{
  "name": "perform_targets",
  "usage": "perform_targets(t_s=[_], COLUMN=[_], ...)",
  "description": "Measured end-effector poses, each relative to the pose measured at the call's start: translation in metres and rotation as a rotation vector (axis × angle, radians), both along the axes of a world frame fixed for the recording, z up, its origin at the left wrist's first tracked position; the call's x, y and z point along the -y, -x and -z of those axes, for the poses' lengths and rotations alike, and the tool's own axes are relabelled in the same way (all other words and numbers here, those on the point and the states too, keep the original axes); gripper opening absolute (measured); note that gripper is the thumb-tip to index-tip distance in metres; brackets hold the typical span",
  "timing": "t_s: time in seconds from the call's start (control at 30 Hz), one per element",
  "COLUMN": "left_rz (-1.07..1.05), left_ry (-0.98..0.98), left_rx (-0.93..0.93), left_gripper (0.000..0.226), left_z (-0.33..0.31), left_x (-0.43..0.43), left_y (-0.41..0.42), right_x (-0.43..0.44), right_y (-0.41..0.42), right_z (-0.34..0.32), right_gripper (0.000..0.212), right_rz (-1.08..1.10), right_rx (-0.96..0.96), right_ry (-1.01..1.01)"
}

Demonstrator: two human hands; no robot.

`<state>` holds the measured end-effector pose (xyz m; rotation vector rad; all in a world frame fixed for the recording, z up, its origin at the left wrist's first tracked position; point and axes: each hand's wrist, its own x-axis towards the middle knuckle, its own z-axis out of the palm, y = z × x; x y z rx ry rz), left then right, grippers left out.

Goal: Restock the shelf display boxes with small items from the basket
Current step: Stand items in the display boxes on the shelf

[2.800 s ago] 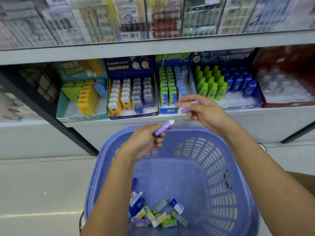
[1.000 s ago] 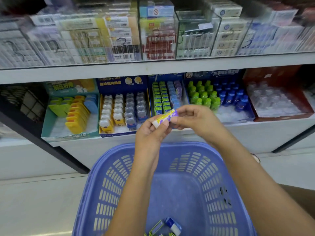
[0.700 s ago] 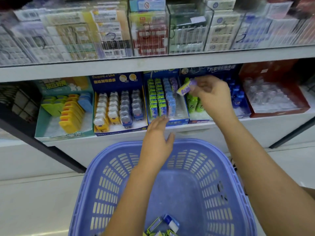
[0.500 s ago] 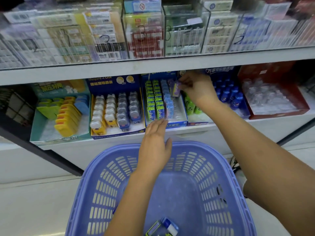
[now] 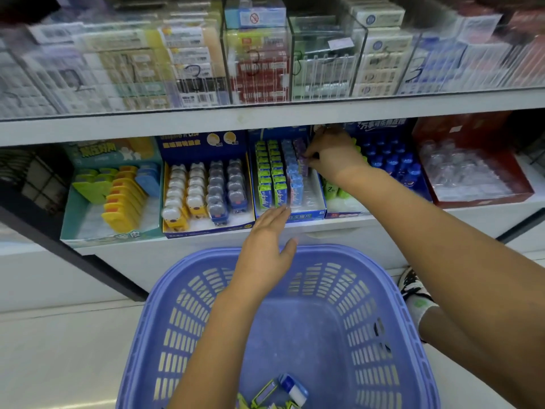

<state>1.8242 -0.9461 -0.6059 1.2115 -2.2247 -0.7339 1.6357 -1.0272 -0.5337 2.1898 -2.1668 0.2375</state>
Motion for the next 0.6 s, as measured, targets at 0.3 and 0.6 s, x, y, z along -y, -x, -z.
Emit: perform_targets(t_s=[0.3, 0.6], left_rz=[-0.118, 0.330], left_ry=[-0.273, -0.784], left_rx=[0.044, 1.045], left_gripper=[0.010, 0.035], left_z=[0.018, 0.128], left_x=[-0.017, -0.073], left_y=[-0.052, -0.105], right_x=[-0.108, -0.171], right_y=[-0.057, -0.123], right_z=[0.032, 0.201], right_gripper=[0.010, 0.050], right_rz=[-0.129, -0.378], right_rx=[0.528, 0.222], right_ry=[-0.241, -1.024])
